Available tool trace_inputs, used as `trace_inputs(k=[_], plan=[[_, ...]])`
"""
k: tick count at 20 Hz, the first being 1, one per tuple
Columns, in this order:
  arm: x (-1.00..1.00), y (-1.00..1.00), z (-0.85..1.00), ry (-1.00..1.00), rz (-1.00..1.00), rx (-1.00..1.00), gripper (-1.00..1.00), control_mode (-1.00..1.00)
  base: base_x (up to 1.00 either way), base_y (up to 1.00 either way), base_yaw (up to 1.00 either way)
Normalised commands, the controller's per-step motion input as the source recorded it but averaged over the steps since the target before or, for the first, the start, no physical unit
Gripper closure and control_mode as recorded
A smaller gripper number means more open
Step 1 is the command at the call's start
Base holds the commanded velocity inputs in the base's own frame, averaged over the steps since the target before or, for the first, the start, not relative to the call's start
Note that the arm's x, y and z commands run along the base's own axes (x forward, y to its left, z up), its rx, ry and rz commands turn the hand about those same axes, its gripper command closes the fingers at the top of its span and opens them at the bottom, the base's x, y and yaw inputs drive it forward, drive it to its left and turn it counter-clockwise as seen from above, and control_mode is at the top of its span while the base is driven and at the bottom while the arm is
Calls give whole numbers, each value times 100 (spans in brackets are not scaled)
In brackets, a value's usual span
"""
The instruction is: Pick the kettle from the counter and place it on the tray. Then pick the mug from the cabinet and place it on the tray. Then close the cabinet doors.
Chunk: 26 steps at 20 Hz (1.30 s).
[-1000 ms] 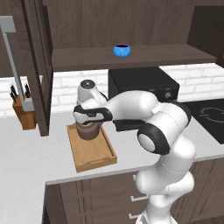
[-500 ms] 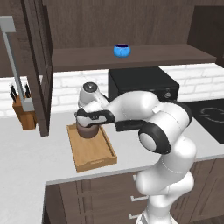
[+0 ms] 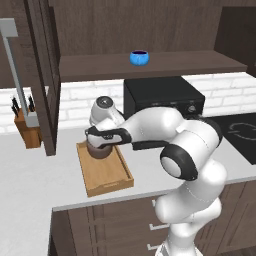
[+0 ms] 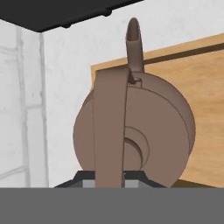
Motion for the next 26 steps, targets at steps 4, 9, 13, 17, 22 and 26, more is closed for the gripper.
trace_inputs(k=[4, 9, 13, 17, 22, 26], plan=[[0, 27, 10, 9, -9, 3, 100, -100, 0, 0, 0], [-4, 17, 26, 13, -12, 0, 100, -100, 0, 0, 0], [-15, 14, 3, 11, -10, 0, 100, -100, 0, 0, 0], [-24, 5, 0, 8, -8, 0, 100, -100, 0, 0, 0], [-13, 4, -14, 1, -6, 0, 100, -100, 0, 0, 0], [0, 8, -27, 0, -4, 0, 100, -100, 0, 0, 0]])
